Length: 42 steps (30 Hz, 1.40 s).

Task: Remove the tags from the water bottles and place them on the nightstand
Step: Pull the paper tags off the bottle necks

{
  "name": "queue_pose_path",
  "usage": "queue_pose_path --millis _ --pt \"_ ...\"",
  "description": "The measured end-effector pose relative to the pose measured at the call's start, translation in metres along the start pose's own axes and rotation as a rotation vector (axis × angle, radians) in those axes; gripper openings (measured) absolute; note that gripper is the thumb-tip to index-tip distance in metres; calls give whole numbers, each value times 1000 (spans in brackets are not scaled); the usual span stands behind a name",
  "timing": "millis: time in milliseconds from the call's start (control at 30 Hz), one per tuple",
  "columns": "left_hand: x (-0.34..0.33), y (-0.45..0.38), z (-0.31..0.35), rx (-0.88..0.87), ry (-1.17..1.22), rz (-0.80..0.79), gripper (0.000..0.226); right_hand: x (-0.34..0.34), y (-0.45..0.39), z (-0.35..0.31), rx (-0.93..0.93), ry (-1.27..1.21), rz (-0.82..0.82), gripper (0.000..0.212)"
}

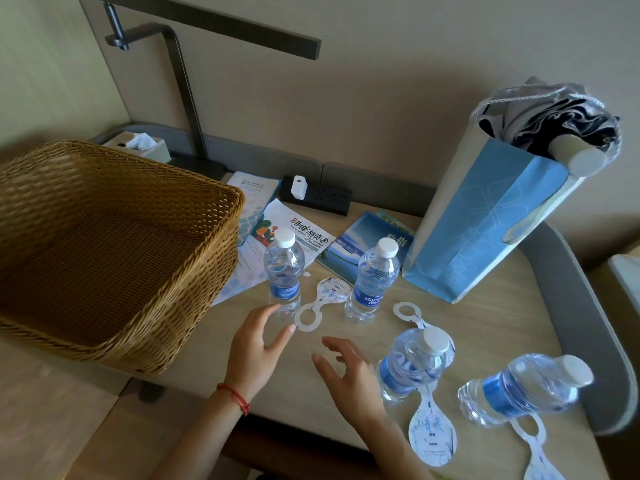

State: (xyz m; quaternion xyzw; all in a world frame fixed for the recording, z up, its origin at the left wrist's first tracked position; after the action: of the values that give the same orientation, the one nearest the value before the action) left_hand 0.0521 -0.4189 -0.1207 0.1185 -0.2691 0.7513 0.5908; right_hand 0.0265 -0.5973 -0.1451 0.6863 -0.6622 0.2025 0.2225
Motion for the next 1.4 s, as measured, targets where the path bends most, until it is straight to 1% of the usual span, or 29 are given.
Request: queue_pose_path --millis 100,167,400,533,733,833,933,1100,1200,1333,1400 --pt "-4 20 11 -10 -26 5 35 6 18 11 56 24 -57 34" --pt "-12 34 21 -17 -46 -1 35 15 29 22 63 27 -63 33" --pt "-64 76 59 -19 -18 -82 34 62 62 66 -19 19 -59 31" --pt "-91 88 72 2 -10 -96 36 98 74 87 -31 5 17 24" --pt "-122 100 83 64 26 -121 47 146 92 121 -88 -57 86 19" --pt "-129 102 86 109 64 -119 51 160 101 140 -158 -83 119 17" --pt "-134 100 85 141 82 -117 51 172 107 157 -240 -140 190 16" --pt "-139 95 84 164 108 -133 50 191 107 166 -323 -185 342 20" --pt "-143 92 83 188 120 -134 49 198 104 170 -347 -141 418 31" --pt "-144 89 83 208 182 -134 45 199 95 176 -347 -124 412 50" --pt "-145 88 82 219 216 -139 46 200 87 175 -327 -148 391 48"
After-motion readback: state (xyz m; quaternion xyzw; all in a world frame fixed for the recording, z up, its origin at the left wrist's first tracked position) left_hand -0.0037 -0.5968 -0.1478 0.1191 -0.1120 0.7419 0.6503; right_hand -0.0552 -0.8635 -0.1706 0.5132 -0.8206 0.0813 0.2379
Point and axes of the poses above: each hand's wrist, its own y-axis away from the middle knuckle, its own x-axis out of the back of the hand, z = x × y, the point moved 6 cm from there along -y, towards the middle knuckle, and after that the axes turned 1 degree about -x, right-handed, at the moved point
